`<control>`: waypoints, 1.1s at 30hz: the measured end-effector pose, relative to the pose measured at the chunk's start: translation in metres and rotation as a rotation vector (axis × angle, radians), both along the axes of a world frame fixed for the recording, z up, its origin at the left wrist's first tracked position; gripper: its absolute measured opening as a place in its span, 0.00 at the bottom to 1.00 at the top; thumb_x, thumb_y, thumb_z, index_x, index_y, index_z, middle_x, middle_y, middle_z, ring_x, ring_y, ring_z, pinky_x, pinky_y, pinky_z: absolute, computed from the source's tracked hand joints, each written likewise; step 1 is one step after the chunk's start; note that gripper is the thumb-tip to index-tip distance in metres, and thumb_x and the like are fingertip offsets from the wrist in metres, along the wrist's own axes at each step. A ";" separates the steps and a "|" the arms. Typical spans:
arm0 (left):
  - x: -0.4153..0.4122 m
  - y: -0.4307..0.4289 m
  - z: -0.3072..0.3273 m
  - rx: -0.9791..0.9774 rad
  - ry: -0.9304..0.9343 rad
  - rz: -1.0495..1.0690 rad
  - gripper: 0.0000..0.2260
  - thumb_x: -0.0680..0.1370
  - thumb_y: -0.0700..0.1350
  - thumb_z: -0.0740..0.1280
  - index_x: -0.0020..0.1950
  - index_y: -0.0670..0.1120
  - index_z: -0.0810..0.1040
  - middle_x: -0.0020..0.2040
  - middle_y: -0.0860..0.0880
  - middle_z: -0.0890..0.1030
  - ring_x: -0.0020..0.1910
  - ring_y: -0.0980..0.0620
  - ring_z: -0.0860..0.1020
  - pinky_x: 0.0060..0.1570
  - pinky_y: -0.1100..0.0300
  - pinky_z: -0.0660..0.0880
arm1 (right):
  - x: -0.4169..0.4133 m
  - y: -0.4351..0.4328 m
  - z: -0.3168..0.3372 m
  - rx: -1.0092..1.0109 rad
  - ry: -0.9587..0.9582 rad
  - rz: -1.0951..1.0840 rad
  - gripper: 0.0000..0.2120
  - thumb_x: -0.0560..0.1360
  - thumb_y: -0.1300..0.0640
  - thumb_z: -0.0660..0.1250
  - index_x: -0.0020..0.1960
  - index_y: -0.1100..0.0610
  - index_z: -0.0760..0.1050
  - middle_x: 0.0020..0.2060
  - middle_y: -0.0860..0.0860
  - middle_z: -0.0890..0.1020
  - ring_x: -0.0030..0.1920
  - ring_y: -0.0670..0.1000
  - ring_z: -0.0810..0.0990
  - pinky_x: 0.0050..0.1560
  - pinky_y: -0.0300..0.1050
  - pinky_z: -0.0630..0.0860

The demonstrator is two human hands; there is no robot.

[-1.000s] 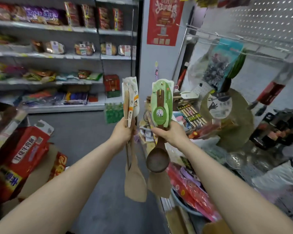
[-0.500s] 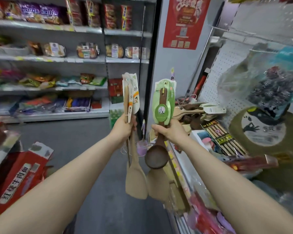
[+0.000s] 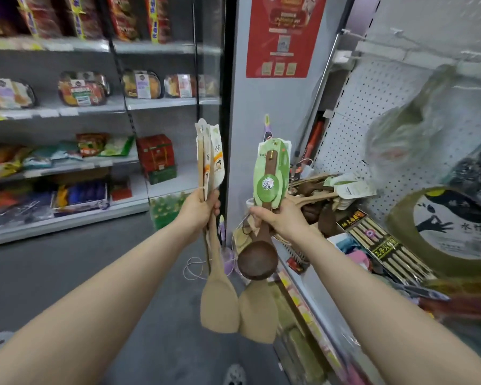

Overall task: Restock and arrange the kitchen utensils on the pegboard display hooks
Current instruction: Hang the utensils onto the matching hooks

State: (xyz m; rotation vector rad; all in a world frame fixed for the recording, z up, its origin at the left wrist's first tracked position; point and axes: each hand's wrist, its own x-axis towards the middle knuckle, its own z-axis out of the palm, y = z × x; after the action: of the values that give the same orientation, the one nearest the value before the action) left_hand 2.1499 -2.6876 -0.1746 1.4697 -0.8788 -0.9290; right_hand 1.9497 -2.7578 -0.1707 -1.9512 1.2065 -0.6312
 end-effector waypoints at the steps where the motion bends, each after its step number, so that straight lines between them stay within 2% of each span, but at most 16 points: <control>1: 0.002 -0.018 -0.001 0.001 0.005 -0.017 0.11 0.83 0.46 0.59 0.41 0.47 0.69 0.32 0.51 0.72 0.31 0.52 0.70 0.37 0.57 0.68 | 0.002 -0.012 -0.002 0.000 -0.007 -0.011 0.18 0.70 0.38 0.71 0.41 0.54 0.82 0.36 0.48 0.86 0.41 0.48 0.84 0.51 0.56 0.80; 3: 0.005 -0.057 -0.002 0.011 -0.018 -0.054 0.11 0.83 0.45 0.59 0.40 0.47 0.68 0.32 0.50 0.72 0.32 0.52 0.69 0.38 0.56 0.68 | 0.005 -0.042 -0.006 0.027 -0.024 -0.058 0.19 0.68 0.37 0.72 0.47 0.52 0.82 0.42 0.47 0.86 0.45 0.49 0.84 0.52 0.55 0.80; 5: 0.006 -0.097 -0.002 0.017 -0.022 -0.090 0.12 0.83 0.44 0.58 0.39 0.47 0.68 0.32 0.50 0.71 0.31 0.52 0.69 0.39 0.57 0.67 | 0.006 -0.076 -0.007 0.041 -0.031 -0.095 0.27 0.63 0.33 0.73 0.52 0.51 0.82 0.46 0.46 0.86 0.49 0.49 0.83 0.54 0.54 0.80; 9: 0.009 -0.171 -0.001 0.060 -0.023 -0.151 0.12 0.82 0.45 0.59 0.38 0.47 0.68 0.30 0.50 0.72 0.30 0.52 0.69 0.39 0.57 0.67 | 0.007 -0.144 0.000 0.052 0.071 -0.115 0.24 0.62 0.32 0.72 0.47 0.51 0.83 0.42 0.47 0.86 0.47 0.50 0.84 0.54 0.54 0.80; 11: 0.009 -0.204 0.001 0.074 -0.015 -0.167 0.11 0.82 0.45 0.59 0.40 0.46 0.69 0.30 0.50 0.72 0.31 0.52 0.69 0.40 0.56 0.67 | 0.008 -0.171 0.009 0.056 0.081 -0.142 0.27 0.61 0.29 0.70 0.46 0.50 0.82 0.41 0.47 0.86 0.46 0.49 0.84 0.54 0.54 0.80; 15: 0.009 -0.263 -0.004 0.118 0.043 -0.207 0.09 0.82 0.45 0.60 0.42 0.47 0.71 0.31 0.50 0.72 0.32 0.51 0.68 0.40 0.56 0.67 | 0.007 -0.220 0.017 0.037 0.110 -0.173 0.18 0.71 0.38 0.72 0.52 0.51 0.80 0.46 0.47 0.84 0.48 0.50 0.82 0.55 0.51 0.79; 17: 0.007 -0.286 -0.007 0.151 0.057 -0.258 0.08 0.82 0.44 0.59 0.44 0.47 0.72 0.32 0.49 0.71 0.32 0.52 0.68 0.41 0.56 0.67 | 0.004 -0.235 0.016 0.050 0.102 -0.213 0.18 0.71 0.38 0.72 0.52 0.51 0.80 0.45 0.48 0.85 0.48 0.51 0.83 0.54 0.54 0.80; 20: 0.002 -0.328 -0.014 0.191 0.043 -0.331 0.08 0.83 0.44 0.57 0.44 0.47 0.70 0.32 0.49 0.70 0.32 0.52 0.68 0.38 0.59 0.67 | -0.003 -0.262 0.010 0.054 0.125 -0.269 0.16 0.73 0.41 0.71 0.54 0.51 0.80 0.50 0.50 0.84 0.51 0.52 0.81 0.55 0.50 0.78; 22: -0.002 -0.361 -0.021 0.228 0.040 -0.392 0.09 0.83 0.44 0.58 0.44 0.46 0.70 0.32 0.48 0.70 0.31 0.52 0.67 0.37 0.58 0.66 | -0.010 -0.280 0.000 0.088 0.135 -0.352 0.17 0.72 0.38 0.71 0.51 0.49 0.80 0.49 0.50 0.85 0.50 0.53 0.82 0.53 0.52 0.79; 25: -0.010 -0.403 -0.032 0.282 0.058 -0.459 0.07 0.83 0.42 0.58 0.46 0.44 0.70 0.31 0.49 0.69 0.28 0.54 0.67 0.30 0.63 0.68 | -0.030 -0.306 -0.023 0.146 0.127 -0.450 0.32 0.61 0.24 0.68 0.49 0.50 0.80 0.43 0.49 0.86 0.46 0.53 0.84 0.47 0.56 0.82; 26: -0.012 -0.418 -0.036 0.302 0.067 -0.471 0.07 0.83 0.42 0.58 0.46 0.44 0.69 0.31 0.49 0.69 0.26 0.55 0.67 0.27 0.65 0.68 | -0.036 -0.315 -0.030 0.155 0.120 -0.488 0.36 0.59 0.23 0.66 0.50 0.51 0.80 0.42 0.49 0.86 0.46 0.53 0.84 0.47 0.57 0.82; 29: -0.014 -0.460 -0.045 0.369 0.057 -0.522 0.10 0.83 0.43 0.59 0.42 0.44 0.70 0.30 0.48 0.70 0.23 0.56 0.68 0.30 0.63 0.69 | -0.037 -0.329 -0.030 0.168 0.106 -0.609 0.35 0.57 0.24 0.65 0.50 0.51 0.79 0.42 0.50 0.86 0.45 0.54 0.84 0.47 0.56 0.82; 33: -0.021 -0.512 -0.057 0.408 -0.019 -0.628 0.12 0.82 0.43 0.60 0.39 0.43 0.71 0.30 0.47 0.71 0.29 0.51 0.68 0.39 0.53 0.70 | -0.040 -0.349 -0.040 0.213 0.120 -0.779 0.37 0.59 0.24 0.66 0.54 0.51 0.78 0.45 0.51 0.85 0.46 0.56 0.83 0.48 0.55 0.82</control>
State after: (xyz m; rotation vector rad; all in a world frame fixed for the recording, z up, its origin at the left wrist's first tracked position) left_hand 2.1285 -3.1997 -0.2312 1.5650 -1.2513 -1.6358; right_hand 1.9099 -3.1064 -0.2106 -1.3180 2.0374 -0.7270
